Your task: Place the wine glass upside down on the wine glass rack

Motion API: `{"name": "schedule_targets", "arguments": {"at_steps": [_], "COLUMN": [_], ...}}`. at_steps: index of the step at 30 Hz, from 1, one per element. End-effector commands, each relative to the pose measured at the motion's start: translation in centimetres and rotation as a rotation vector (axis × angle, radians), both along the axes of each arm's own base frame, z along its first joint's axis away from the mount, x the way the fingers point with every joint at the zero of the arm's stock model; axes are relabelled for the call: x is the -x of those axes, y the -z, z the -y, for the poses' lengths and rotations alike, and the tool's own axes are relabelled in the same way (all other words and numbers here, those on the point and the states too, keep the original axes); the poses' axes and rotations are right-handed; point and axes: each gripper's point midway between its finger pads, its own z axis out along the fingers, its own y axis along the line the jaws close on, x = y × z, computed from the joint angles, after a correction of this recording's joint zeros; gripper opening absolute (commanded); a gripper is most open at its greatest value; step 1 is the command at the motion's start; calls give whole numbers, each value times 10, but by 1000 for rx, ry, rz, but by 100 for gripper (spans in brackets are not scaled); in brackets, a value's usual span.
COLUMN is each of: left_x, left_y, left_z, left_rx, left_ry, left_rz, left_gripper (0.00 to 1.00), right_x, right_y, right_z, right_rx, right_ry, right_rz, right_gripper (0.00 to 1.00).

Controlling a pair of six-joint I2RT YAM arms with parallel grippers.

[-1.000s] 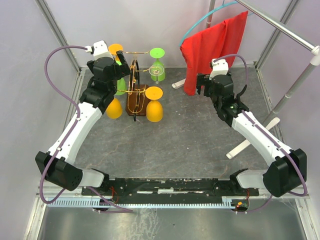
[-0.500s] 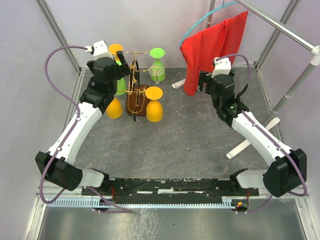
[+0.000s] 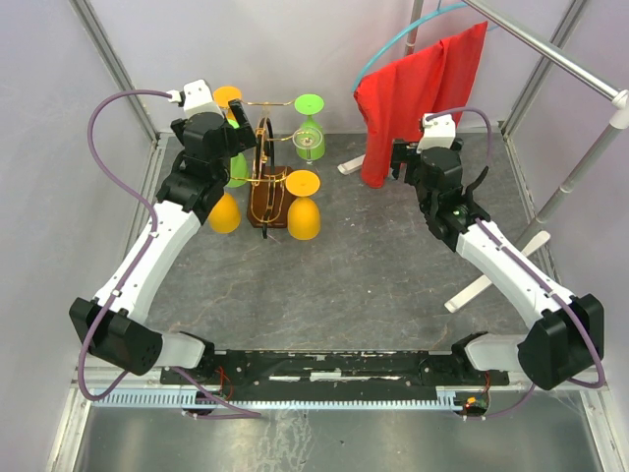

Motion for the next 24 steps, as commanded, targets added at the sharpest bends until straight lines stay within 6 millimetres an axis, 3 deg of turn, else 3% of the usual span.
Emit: {"name": "schedule_targets", "arguments": {"at_steps": [1,24], "left_x": [1,3], "left_y": [-19,-19], "left_z": [-3,-4], "left_rx": [40,34], "left_ry": [-15,-16], "left_rz": [65,66], "left_gripper": [99,99], "right_x": [3,4], "right_y": [-25,-22], "right_z": [7,4], "right_rx": [-37,-52], "right_ry": [26,13], "right_rz": [76,62], "right_gripper": [100,100]}}
